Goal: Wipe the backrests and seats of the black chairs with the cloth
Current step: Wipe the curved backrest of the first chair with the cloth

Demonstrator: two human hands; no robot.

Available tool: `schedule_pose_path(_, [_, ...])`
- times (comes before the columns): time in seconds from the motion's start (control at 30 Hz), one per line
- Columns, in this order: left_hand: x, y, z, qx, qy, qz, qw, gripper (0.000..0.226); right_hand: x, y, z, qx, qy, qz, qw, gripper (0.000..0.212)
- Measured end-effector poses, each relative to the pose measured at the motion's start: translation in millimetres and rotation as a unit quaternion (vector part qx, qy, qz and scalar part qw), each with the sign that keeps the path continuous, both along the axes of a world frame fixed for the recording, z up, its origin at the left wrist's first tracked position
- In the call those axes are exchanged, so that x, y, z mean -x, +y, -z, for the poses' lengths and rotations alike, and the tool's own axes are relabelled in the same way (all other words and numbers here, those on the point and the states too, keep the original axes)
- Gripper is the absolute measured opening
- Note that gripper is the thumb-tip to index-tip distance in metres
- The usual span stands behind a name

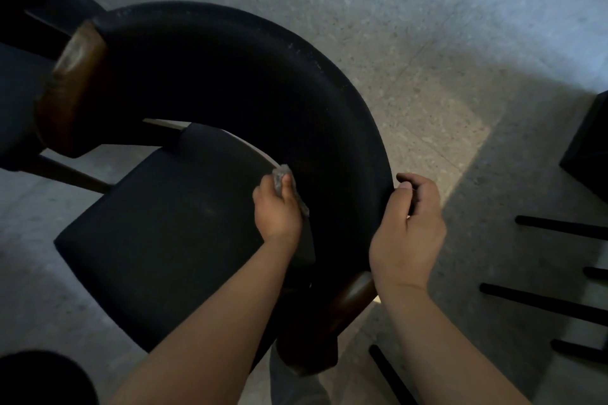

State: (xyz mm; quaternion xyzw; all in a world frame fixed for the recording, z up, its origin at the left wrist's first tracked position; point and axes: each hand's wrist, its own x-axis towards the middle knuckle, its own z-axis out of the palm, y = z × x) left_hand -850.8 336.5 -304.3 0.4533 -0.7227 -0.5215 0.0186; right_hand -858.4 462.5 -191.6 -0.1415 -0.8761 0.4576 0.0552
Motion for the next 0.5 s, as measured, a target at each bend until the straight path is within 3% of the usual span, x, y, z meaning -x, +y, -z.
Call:
schedule_pose_path(0.1, [0.9, -8.8, -28.9, 0.025, 0.093, 0.010, 0.995, 0.027, -0.2, -1.0, 0.0, -0.008, 0.005, 0.000, 1.000, 0.023])
schedule_pose_path(0.27, [26.4, -0.2, -107.1, 0.130, 0.251, 0.121, 0.952, 0.021, 0.3, -1.8, 0.2, -0.012, 0.009, 0.002, 1.000, 0.028])
schedule_pose_path(0.5, [54.0, 10.7, -117.7, 0.341, 0.211, 0.280, 0.872, 0.030, 0.2, -2.8, 1.8, -0.033, 0.006, -0.006, 0.999, 0.022])
